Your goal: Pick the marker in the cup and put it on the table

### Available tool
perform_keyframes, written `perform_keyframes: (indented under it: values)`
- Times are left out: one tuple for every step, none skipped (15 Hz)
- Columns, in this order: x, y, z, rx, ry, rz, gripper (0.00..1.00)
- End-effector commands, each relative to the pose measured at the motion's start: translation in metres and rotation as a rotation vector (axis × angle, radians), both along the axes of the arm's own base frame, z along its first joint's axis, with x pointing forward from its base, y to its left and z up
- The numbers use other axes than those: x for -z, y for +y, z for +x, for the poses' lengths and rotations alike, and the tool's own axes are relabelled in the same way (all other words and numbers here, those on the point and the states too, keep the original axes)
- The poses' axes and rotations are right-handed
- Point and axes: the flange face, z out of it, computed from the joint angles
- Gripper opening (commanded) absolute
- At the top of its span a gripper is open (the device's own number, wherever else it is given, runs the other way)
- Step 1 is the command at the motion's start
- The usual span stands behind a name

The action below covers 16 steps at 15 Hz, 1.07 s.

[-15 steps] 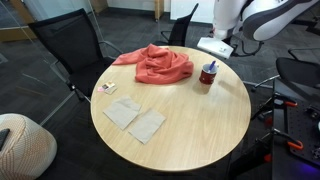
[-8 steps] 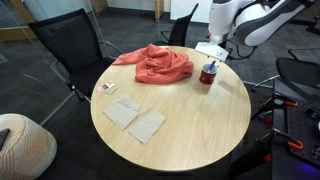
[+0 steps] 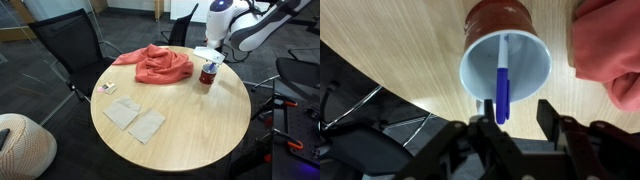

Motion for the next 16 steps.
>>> perform_keyframes:
  values:
    - [0.003, 0.001, 0.006, -0.021, -0.008, -0.001, 0.41]
    - [0.004, 0.003, 0.006, -0.022, -0.007, -0.003, 0.40]
    - [0.005, 0.004, 0.006, -0.025, -0.004, -0.006, 0.35]
    - [0.007, 0.006, 0.005, -0.028, 0.000, -0.007, 0.37]
    - [0.008, 0.008, 0.004, -0.030, 0.005, -0.008, 0.36]
    - [0.009, 0.010, 0.003, -0.034, 0.008, -0.009, 0.37]
    - [0.010, 0.012, 0.002, -0.036, 0.010, -0.011, 0.37]
    - [0.011, 0.013, 0.001, -0.038, 0.012, -0.012, 0.37]
    - [0.013, 0.014, 0.000, -0.040, 0.014, -0.012, 0.38]
    - [0.014, 0.015, -0.001, -0.040, 0.017, -0.013, 0.39]
    - [0.015, 0.015, -0.001, -0.040, 0.019, -0.014, 0.38]
    - [0.017, 0.014, -0.001, -0.039, 0.022, -0.015, 0.39]
    - [0.018, 0.014, -0.001, -0.039, 0.025, -0.015, 0.39]
    - [0.020, 0.013, -0.001, -0.037, 0.029, -0.016, 0.38]
    - [0.022, 0.012, -0.001, -0.038, 0.031, -0.016, 0.38]
    - [0.024, 0.012, -0.001, -0.037, 0.033, -0.016, 0.39]
